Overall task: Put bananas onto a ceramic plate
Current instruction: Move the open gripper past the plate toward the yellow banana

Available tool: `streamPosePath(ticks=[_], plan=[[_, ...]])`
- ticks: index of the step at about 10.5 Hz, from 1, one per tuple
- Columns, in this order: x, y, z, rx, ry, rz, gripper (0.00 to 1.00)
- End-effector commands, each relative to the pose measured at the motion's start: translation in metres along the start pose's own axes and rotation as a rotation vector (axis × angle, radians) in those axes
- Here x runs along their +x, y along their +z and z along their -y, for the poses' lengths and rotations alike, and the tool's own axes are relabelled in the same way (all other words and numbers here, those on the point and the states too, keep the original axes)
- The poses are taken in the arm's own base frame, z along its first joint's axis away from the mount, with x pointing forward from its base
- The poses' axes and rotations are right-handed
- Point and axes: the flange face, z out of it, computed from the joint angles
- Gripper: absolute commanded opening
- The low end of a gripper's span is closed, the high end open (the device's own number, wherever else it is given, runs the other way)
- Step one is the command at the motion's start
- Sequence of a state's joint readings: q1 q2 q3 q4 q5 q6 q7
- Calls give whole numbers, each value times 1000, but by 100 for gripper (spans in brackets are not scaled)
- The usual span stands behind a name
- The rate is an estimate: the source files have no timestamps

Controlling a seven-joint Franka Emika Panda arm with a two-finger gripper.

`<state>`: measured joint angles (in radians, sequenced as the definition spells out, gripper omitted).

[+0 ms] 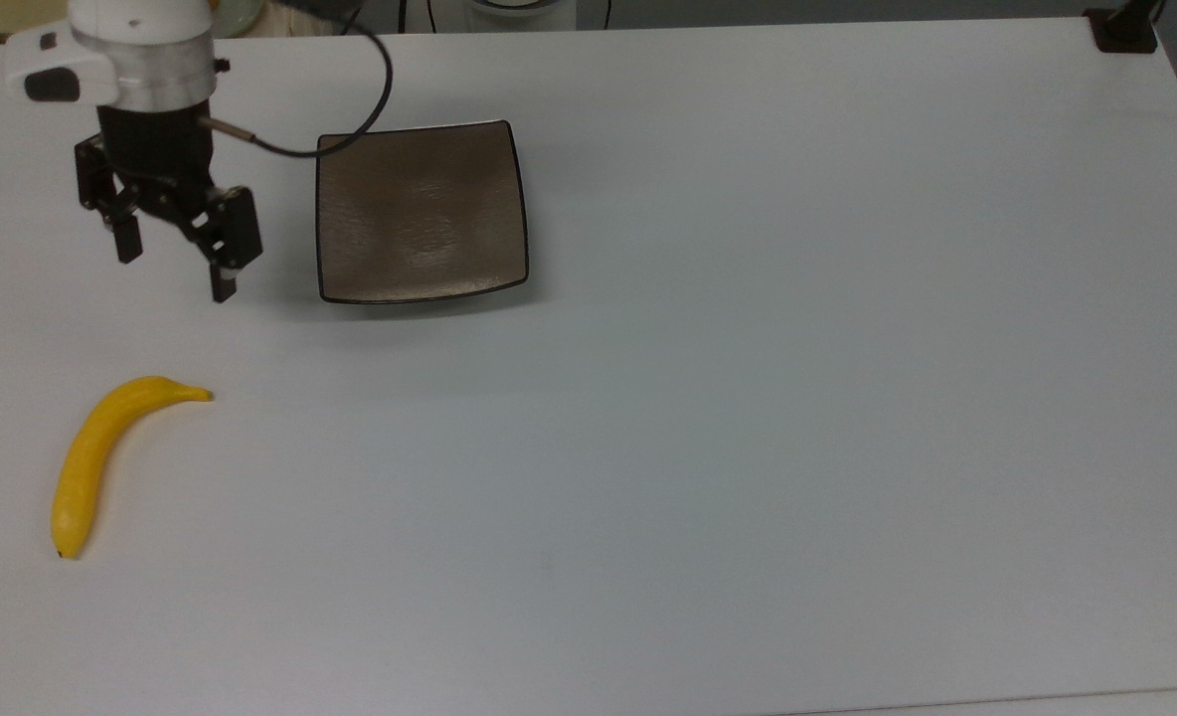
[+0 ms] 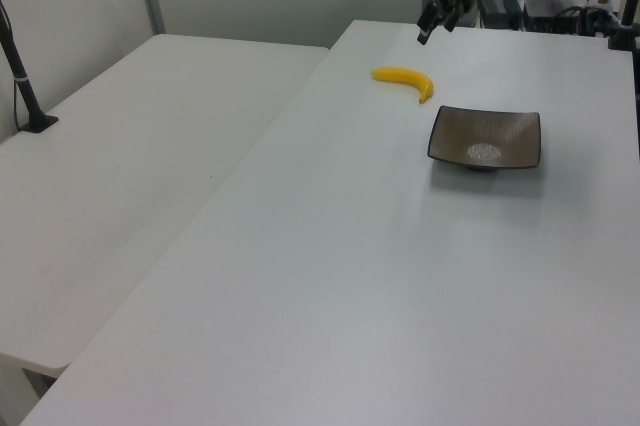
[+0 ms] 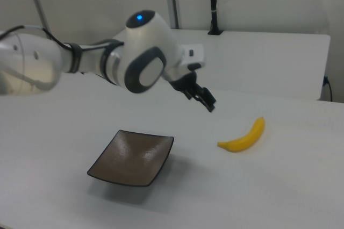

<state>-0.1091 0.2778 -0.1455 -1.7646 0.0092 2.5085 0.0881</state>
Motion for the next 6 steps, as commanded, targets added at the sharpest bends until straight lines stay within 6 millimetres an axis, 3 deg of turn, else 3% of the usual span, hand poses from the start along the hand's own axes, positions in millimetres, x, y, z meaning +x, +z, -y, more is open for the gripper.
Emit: streamPosePath(ticks=[1, 6], plan=[[25, 44, -20, -39, 41, -60, 100], [24, 124, -72, -81, 150, -113, 100]])
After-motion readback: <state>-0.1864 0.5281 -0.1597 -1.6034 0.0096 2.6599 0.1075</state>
